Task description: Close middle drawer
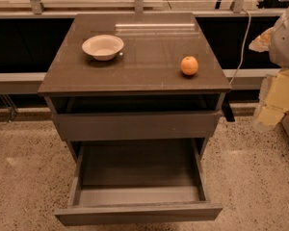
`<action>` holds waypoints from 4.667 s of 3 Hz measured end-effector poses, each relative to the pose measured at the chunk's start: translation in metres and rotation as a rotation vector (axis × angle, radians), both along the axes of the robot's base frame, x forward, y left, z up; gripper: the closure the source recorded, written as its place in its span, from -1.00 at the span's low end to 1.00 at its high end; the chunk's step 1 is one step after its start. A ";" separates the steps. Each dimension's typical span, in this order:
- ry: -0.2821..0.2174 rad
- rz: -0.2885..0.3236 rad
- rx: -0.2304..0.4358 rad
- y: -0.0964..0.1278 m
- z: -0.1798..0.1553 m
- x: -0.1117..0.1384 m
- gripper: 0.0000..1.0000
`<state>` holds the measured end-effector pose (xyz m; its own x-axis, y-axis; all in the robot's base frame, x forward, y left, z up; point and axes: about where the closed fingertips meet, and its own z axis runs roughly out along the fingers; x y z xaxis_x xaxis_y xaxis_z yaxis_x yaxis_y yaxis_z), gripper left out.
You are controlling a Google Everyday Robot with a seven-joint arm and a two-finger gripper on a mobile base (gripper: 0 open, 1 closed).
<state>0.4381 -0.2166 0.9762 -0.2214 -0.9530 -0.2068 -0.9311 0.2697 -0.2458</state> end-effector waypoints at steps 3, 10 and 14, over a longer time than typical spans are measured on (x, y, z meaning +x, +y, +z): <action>0.016 0.190 0.104 0.076 -0.075 0.036 -1.00; 0.059 0.255 0.343 0.146 -0.434 -0.051 -1.00; 0.012 0.210 0.315 0.166 -0.543 -0.008 -0.38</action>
Offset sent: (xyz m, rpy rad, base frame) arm 0.0931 0.0624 -0.0920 0.0924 0.1439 0.2029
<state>0.4300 -0.0508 0.4328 -0.0319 -0.8682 -0.4952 -0.9765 0.1327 -0.1697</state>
